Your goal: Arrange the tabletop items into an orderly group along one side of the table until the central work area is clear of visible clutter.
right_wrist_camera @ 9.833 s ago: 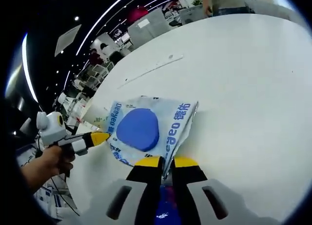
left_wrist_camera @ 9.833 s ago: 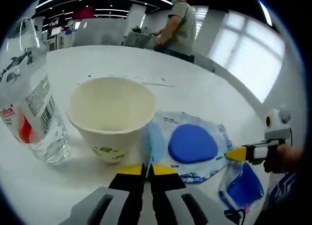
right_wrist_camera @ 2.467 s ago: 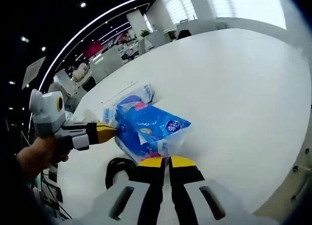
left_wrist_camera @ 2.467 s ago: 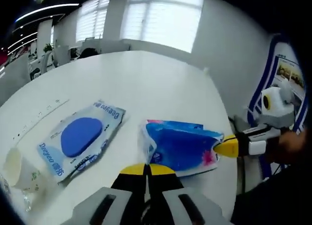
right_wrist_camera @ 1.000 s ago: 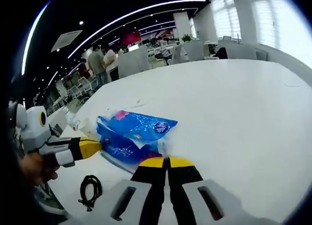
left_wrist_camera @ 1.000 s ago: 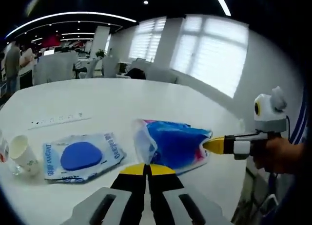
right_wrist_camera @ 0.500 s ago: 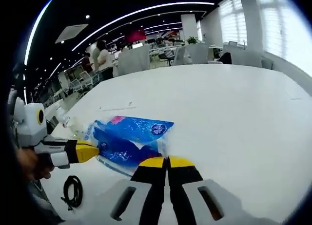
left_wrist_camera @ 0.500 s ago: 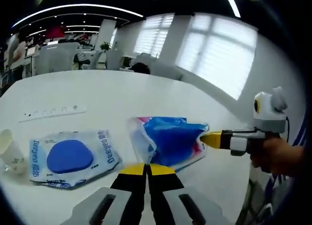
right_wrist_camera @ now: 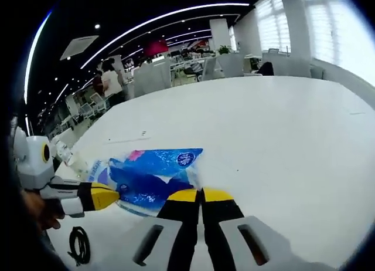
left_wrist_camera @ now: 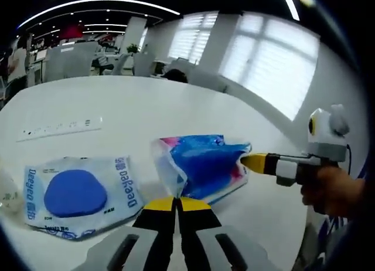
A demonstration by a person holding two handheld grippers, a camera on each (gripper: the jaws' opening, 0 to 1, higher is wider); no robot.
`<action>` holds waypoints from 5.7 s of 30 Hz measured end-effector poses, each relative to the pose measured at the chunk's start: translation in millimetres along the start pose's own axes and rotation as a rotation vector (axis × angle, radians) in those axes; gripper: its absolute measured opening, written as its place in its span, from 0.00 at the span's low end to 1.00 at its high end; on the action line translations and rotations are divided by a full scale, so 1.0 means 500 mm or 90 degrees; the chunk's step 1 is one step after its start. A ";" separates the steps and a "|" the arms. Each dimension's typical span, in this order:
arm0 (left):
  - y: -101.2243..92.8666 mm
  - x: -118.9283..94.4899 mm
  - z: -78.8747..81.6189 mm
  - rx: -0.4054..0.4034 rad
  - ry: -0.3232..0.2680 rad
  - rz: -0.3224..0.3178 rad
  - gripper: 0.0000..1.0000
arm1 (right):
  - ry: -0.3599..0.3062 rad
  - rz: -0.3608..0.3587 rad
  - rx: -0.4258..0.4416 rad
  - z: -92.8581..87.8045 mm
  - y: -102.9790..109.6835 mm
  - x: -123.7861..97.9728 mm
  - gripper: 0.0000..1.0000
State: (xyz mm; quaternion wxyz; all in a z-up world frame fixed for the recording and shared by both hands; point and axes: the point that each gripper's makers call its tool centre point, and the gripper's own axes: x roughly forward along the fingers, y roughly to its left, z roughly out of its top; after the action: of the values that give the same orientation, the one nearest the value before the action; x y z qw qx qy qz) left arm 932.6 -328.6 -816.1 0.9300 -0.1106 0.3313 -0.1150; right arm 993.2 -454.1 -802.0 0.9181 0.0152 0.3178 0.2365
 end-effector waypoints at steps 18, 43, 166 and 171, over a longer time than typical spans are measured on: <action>0.029 0.064 -0.029 -0.023 0.054 0.017 0.00 | 0.032 -0.008 0.017 -0.045 -0.029 0.083 0.00; 0.026 0.072 -0.050 -0.058 0.083 0.029 0.04 | 0.042 -0.038 0.010 -0.060 -0.045 0.121 0.00; 0.186 -0.487 -0.306 0.060 0.036 -0.010 0.68 | 0.006 0.179 -0.160 -0.251 0.443 -0.252 0.62; 0.189 -0.475 -0.315 0.040 0.031 0.002 0.58 | 0.020 0.185 -0.184 -0.270 0.468 -0.231 0.50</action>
State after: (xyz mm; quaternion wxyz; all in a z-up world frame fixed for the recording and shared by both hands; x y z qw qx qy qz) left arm 665.9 -191.1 -821.6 0.9249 -0.0781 0.3499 -0.1265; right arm 734.9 -313.9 -801.3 0.8617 -0.0749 0.2892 0.4102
